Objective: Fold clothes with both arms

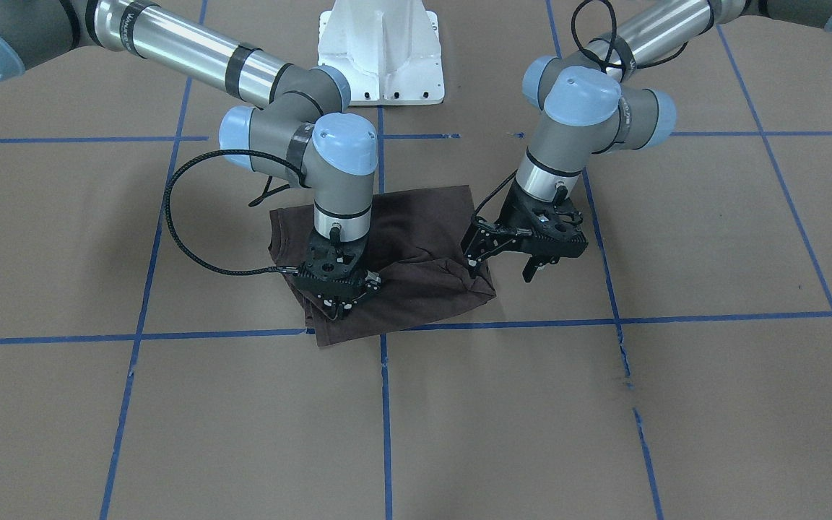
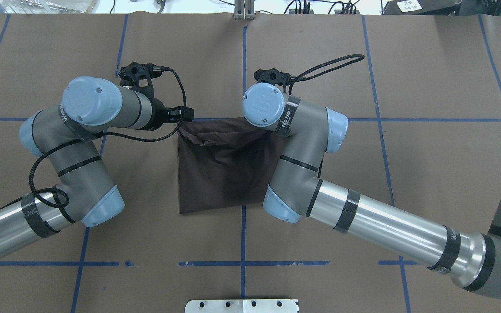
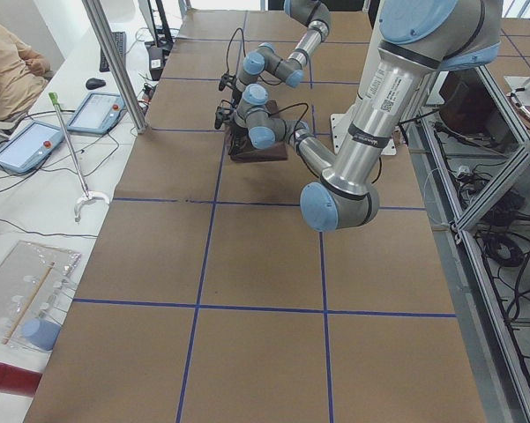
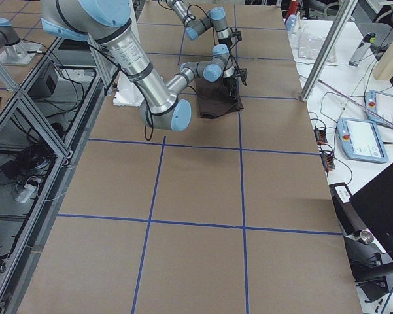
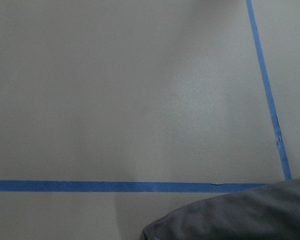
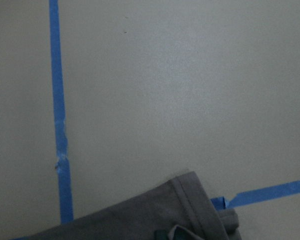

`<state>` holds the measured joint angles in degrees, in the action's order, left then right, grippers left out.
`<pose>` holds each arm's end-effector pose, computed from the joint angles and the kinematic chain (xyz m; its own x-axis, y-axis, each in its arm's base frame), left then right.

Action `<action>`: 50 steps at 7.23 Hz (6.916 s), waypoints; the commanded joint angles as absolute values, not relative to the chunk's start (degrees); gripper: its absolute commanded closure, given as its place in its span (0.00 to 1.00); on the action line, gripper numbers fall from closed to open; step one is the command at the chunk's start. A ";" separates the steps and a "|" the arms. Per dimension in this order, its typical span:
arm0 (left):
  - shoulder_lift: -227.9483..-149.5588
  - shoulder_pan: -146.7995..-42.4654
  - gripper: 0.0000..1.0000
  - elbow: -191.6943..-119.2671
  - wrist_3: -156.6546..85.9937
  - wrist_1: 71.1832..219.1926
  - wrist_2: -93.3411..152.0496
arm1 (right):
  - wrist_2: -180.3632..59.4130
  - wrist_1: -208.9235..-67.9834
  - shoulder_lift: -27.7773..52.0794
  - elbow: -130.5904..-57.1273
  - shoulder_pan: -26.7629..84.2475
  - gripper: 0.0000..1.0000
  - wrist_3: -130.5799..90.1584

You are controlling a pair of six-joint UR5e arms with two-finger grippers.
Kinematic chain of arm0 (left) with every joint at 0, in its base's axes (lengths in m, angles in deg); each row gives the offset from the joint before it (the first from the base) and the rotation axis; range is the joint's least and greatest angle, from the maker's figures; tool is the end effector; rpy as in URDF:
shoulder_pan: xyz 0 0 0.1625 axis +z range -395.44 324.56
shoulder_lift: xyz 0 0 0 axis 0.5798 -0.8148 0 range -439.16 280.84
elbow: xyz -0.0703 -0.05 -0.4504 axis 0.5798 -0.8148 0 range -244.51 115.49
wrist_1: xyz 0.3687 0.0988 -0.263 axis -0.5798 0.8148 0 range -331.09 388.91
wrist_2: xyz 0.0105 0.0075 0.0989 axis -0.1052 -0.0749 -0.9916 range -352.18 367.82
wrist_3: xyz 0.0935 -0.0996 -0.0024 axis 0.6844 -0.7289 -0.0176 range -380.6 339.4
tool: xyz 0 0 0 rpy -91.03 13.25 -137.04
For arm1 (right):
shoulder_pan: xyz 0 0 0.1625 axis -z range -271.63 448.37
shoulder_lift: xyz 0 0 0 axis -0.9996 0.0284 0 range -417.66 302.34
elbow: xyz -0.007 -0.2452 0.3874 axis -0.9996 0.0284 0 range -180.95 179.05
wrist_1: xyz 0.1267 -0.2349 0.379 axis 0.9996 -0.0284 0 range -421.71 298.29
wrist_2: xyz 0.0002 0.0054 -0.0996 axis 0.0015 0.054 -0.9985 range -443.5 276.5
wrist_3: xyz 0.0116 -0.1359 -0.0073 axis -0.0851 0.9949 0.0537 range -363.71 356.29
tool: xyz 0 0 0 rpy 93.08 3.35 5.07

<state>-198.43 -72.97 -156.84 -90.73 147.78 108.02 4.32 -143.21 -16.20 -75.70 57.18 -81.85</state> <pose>0.5430 -0.5547 0.3094 0.5300 0.0148 -0.8479 0.3163 0.9243 0.2138 -0.6811 -0.5743 0.2578 0.7350 0.2050 0.6463 -0.3967 0.9030 0.1647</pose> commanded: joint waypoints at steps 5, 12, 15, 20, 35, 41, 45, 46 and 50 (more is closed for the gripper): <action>-198.43 -72.88 0.00 -156.80 -91.00 147.74 107.93 | 2.55 -148.54 -16.61 -75.31 55.06 0.53 -84.57; -203.68 -68.40 0.00 -151.64 -102.50 146.95 106.09 | 14.15 -148.19 -17.67 -78.55 47.42 0.00 -72.53; -205.10 -68.66 0.57 -149.24 -105.85 147.56 105.99 | 13.97 -148.19 -17.05 -79.00 47.42 0.00 -72.62; -205.11 -68.75 0.43 -150.20 -119.62 149.58 105.91 | 13.62 -148.02 -16.00 -79.52 47.50 0.00 -72.62; -203.44 -70.76 1.00 -146.78 -126.77 148.88 102.13 | 11.95 -147.84 -12.57 -82.16 47.68 0.00 -72.62; -203.79 -71.47 0.00 -149.14 -111.22 148.70 102.73 | 12.04 -147.84 -12.22 -83.57 48.03 0.00 -72.70; -208.42 -66.81 0.00 -147.40 -104.65 139.97 102.04 | 12.13 -147.75 -12.22 -83.57 48.29 0.00 -72.70; -208.79 -66.90 0.00 -147.13 -103.75 138.78 101.87 | 12.13 -147.84 -12.22 -83.57 48.30 0.00 -72.70; -209.23 -70.93 0.00 -141.43 -97.60 139.12 99.32 | 12.13 -147.75 -11.78 -83.57 48.56 0.00 -72.70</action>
<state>-209.00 -69.43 -143.58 -99.25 138.89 99.47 12.13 -147.76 -11.81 -83.57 48.43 -72.64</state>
